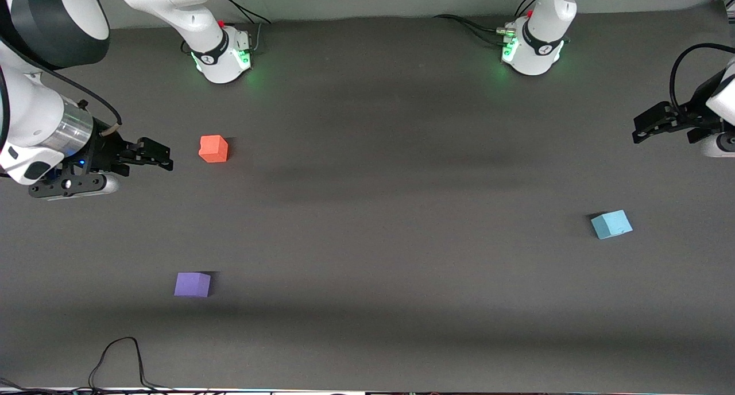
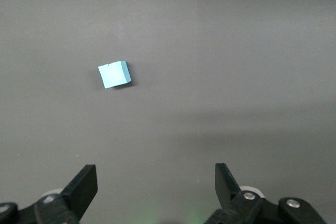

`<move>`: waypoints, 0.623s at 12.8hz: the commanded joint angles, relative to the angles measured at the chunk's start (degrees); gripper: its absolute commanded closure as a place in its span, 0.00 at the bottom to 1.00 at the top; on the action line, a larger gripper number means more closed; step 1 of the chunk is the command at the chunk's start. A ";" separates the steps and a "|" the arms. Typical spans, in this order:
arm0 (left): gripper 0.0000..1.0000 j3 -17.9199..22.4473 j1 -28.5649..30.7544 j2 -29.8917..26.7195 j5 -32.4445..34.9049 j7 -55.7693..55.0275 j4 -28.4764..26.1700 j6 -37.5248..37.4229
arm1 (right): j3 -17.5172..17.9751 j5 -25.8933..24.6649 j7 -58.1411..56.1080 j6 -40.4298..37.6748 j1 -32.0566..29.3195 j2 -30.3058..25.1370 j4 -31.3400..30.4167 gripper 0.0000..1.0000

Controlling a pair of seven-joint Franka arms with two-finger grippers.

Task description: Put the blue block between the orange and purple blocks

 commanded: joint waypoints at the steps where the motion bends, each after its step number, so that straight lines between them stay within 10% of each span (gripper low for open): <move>1: 0.00 0.08 0.02 -0.74 -0.86 0.36 0.10 -1.37 | -0.21 -0.81 1.10 -1.06 0.35 -0.40 0.49 0.00; 8: 0.00 0.43 2.72 0.22 -0.33 1.15 -0.69 -0.06 | -0.30 -0.89 1.10 -1.06 0.35 -0.40 0.40 0.00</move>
